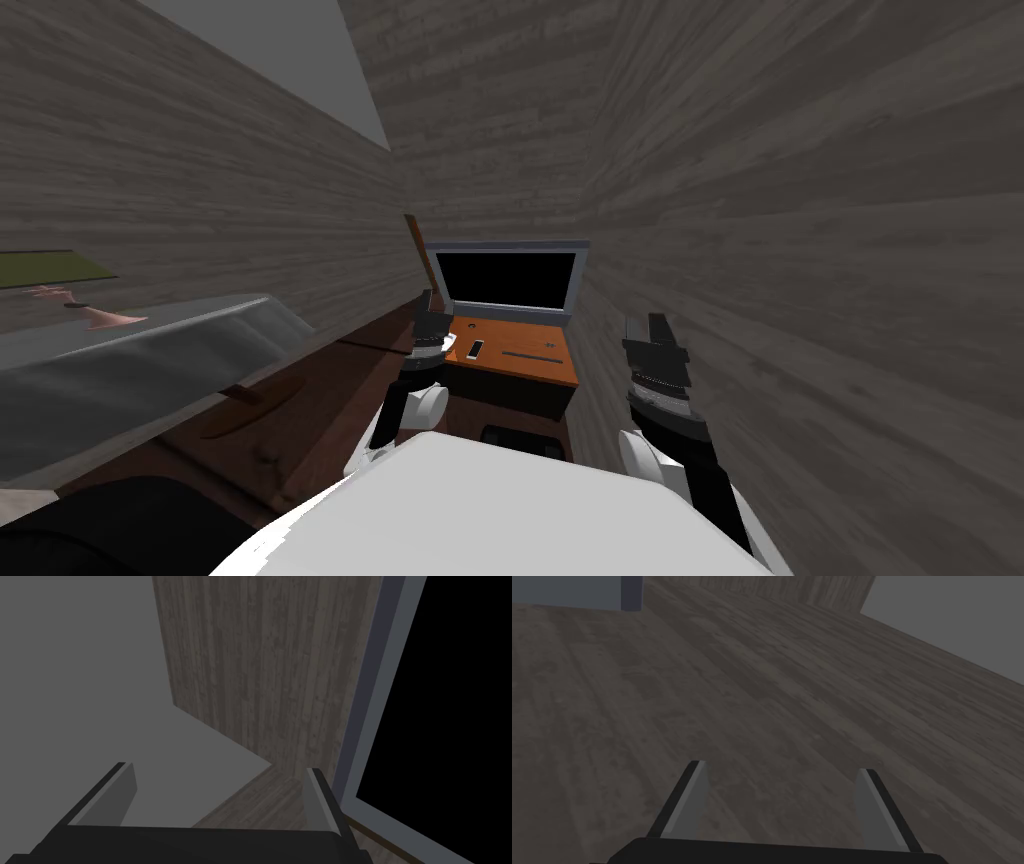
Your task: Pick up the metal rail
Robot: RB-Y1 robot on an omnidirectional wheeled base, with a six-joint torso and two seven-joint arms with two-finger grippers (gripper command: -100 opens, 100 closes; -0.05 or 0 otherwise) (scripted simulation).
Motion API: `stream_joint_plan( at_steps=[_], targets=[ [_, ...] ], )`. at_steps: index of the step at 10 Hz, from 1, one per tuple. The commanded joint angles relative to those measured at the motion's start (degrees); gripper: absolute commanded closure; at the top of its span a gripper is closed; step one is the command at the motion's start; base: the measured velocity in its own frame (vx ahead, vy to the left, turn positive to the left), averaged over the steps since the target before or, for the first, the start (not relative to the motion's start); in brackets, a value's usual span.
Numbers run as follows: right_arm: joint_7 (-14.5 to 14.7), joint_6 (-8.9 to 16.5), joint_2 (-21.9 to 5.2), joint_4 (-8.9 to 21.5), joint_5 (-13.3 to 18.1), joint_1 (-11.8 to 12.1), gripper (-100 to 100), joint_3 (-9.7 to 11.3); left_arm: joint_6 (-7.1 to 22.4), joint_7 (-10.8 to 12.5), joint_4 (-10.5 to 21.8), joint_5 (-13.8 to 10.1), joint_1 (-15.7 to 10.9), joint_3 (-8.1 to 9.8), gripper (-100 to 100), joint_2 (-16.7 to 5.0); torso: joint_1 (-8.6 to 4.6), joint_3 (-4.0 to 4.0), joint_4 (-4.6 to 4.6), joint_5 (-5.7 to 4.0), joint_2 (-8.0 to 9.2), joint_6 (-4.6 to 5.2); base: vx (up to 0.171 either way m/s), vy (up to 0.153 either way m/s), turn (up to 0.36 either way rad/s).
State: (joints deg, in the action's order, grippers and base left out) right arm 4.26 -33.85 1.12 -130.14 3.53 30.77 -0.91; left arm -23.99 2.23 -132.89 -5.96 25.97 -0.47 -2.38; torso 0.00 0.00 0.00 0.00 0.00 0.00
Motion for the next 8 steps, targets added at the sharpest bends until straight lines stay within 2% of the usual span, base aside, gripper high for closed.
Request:
stream_joint_plan(
  at_steps=[1,4,7,8],
  targets=[
    [0.5,0.1,-2.3,1.6,0.5,0.5,-100,0.2,0.0,0.0,0.0,0.0,0.0,0.0,0,0.0,0.0,0.0,0.0,0.0,0.0,0.0,0.01,0.022,0.148],
    [1.9,0.4,-6.0,5.6,1.9,1.7,-100,0.5,0.0,0.0,0.0,0.0,0.0,-0.01,0,0.0,0.14,-0.04,-0.02,0.03,-0.07,-0.02,0.019,0.042,0.215],
    [3.9,0.8,-9.9,11.1,3.8,3.3,-100,1.1,0.0,0.0,0.0,0.0,0.0,-0.01,0,0.0,0.21,-0.07,-0.03,0.05,-0.12,-0.02,0.033,0.063,0.306],
    [3.9,0.8,-9.9,11.6,3.8,3.3,-100,1.1,0.0,0.0,0.0,0.0,0.0,-0.01,0,0.0,0.27,-0.08,-0.03,0.06,-0.13,-0.04,0.026,0.041,0.108]
  ],
)
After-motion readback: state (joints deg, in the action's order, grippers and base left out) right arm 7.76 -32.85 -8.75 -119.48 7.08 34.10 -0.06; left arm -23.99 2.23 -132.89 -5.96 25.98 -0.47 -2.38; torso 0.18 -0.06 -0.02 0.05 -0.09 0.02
